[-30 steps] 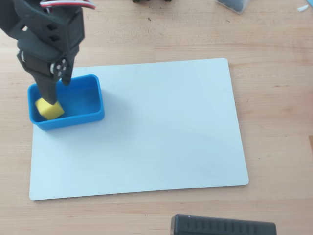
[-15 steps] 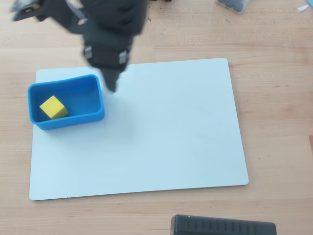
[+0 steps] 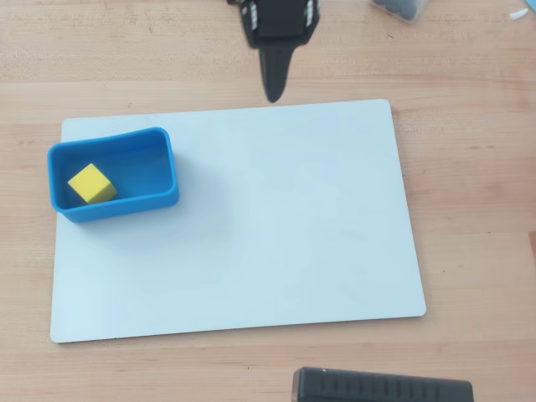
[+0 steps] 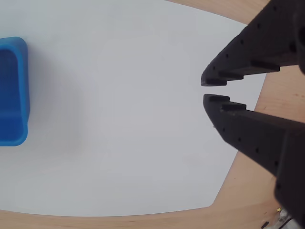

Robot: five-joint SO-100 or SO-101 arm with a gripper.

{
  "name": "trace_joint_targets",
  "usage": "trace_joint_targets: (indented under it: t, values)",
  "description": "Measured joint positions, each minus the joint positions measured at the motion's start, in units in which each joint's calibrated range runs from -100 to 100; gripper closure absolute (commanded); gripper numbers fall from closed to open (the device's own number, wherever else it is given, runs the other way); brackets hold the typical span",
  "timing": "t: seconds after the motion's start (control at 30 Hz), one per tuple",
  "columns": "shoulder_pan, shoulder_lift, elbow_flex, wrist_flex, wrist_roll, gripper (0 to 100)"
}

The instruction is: Pick up yellow cube and drop it in the blue rectangular bin

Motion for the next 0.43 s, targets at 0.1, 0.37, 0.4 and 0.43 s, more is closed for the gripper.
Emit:
trace_joint_targets:
  t: [0.1,0.37,0.4,0.43]
  values:
    - [-1.54,-6.65,8.60,-3.67,0.00,100]
    - [-1.78,-21.71,29.00,-14.32,0.00,100]
    - [-1.78,-24.39,31.65,-15.12,0.00,100]
    - [-1.78,-26.97,34.10,-15.75,0.00,100]
